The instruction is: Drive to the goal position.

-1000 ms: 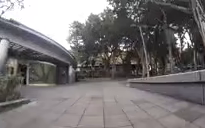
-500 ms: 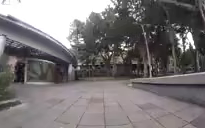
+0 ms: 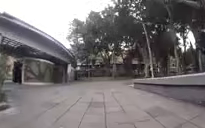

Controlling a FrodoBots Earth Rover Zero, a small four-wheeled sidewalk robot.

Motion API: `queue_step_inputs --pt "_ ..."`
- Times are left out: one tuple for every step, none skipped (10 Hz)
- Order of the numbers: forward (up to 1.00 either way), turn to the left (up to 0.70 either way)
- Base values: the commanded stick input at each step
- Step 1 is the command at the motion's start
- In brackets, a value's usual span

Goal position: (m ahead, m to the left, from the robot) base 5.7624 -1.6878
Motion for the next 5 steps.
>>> queue_step_inputs --pt "0.7 0.0" --pt "0.7 0.0" --pt "0.7 0.0" --pt "0.7 0.0" --pt "0.7 0.0"
